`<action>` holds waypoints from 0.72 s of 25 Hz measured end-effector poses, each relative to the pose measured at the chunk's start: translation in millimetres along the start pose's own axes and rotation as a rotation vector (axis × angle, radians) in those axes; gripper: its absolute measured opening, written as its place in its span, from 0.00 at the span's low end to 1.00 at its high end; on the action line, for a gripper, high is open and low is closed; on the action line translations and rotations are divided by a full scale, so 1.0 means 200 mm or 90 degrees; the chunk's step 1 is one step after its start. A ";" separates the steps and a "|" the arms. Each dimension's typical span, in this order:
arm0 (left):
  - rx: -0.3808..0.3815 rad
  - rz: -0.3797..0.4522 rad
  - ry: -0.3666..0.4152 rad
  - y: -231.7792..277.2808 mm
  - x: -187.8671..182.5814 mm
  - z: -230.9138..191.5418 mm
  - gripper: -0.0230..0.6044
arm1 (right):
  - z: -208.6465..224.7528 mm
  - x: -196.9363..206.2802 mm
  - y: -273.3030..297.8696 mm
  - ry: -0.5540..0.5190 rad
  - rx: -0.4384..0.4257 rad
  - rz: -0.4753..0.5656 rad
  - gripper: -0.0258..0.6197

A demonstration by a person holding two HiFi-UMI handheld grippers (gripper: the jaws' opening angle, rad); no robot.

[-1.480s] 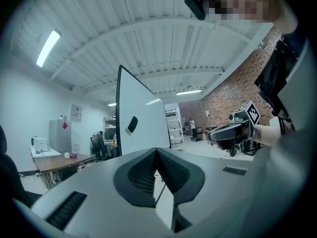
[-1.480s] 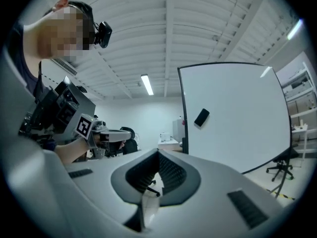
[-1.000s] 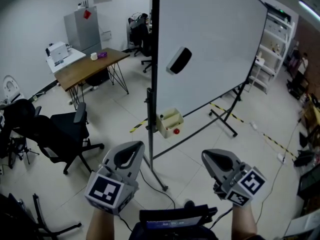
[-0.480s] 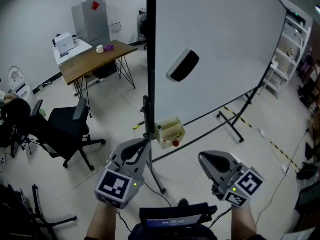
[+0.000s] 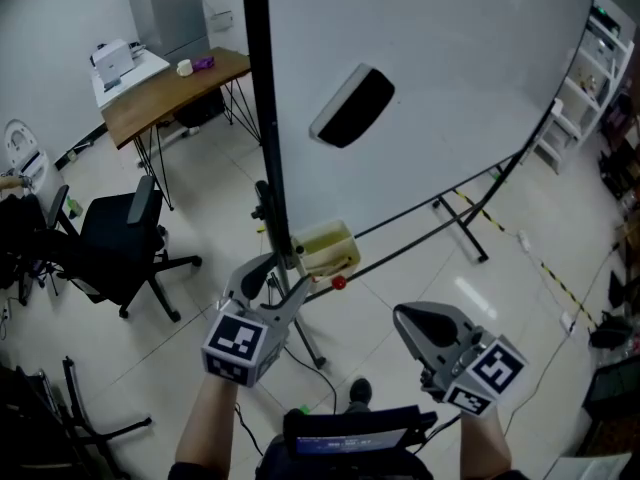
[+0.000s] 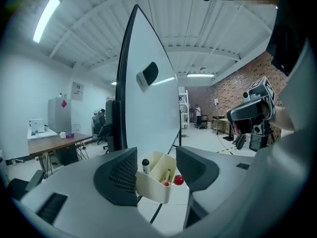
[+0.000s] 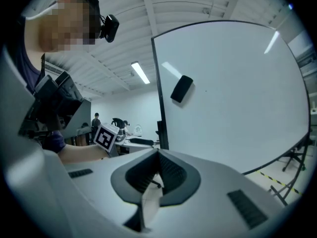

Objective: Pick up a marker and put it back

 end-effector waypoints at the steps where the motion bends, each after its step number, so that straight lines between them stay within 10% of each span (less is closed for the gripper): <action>1: -0.007 0.000 -0.004 0.04 0.03 -0.01 0.43 | 0.01 0.01 0.00 0.004 0.001 -0.003 0.06; 13: -0.071 0.015 -0.048 0.35 0.26 -0.04 0.40 | 0.10 0.09 -0.02 0.029 0.029 -0.028 0.06; 18: -0.084 0.021 -0.043 0.36 0.27 -0.05 0.21 | 0.11 0.11 -0.03 0.031 0.035 -0.030 0.06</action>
Point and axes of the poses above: the fingertips, and each gripper's own axes: y forward along the fingers, z to its right, x out of its underside, the point moved 10 cm from there along -y, backward along the fingers, and after that the axes turned 6 degrees about y, right-handed, at the moved point
